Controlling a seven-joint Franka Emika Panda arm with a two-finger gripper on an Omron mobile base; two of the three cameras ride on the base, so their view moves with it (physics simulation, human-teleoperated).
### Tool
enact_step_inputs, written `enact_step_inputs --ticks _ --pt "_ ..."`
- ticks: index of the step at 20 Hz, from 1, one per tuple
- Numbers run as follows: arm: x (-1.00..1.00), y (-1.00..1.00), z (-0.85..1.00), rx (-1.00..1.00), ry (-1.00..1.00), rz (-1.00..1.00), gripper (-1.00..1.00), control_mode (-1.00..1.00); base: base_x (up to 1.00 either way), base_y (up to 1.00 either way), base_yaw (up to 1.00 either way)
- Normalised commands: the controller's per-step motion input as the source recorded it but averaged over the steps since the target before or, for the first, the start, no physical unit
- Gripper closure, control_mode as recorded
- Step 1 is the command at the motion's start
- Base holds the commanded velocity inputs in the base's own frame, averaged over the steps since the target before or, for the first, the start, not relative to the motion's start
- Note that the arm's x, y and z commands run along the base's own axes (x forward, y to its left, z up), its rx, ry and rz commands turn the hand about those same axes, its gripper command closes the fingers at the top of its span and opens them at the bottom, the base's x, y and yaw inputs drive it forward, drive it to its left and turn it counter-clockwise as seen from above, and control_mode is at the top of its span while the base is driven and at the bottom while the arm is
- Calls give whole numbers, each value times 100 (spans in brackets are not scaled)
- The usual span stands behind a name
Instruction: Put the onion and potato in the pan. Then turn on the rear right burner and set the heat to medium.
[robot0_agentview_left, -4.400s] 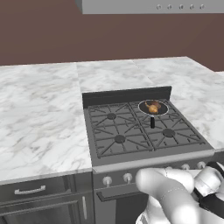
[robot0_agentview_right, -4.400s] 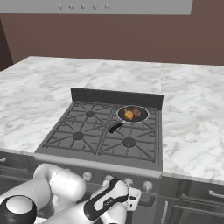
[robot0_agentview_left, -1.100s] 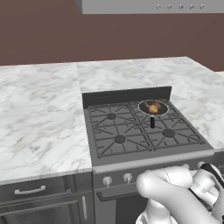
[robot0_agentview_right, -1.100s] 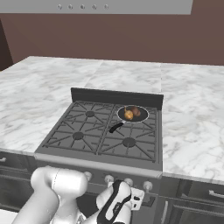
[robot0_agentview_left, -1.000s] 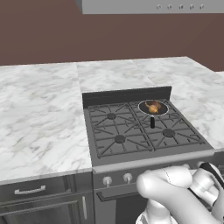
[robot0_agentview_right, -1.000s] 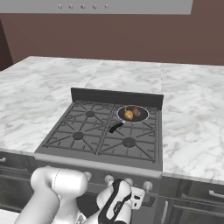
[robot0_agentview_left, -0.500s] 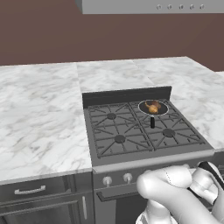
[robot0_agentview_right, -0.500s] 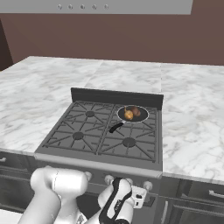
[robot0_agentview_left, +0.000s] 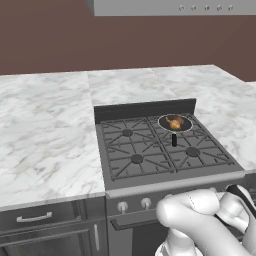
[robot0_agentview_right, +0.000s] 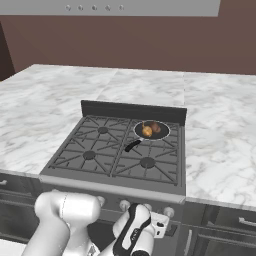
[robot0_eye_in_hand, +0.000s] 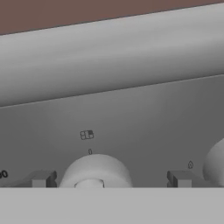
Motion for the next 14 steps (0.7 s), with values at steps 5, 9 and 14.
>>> enact_step_inputs --ticks 5,9,14 --pt "0 0 0 0 0 0 -100 -100 0 0 0" --pt "0 0 0 0 0 0 100 -100 0 0 0" --pt "0 0 0 0 0 0 100 -100 0 0 0"
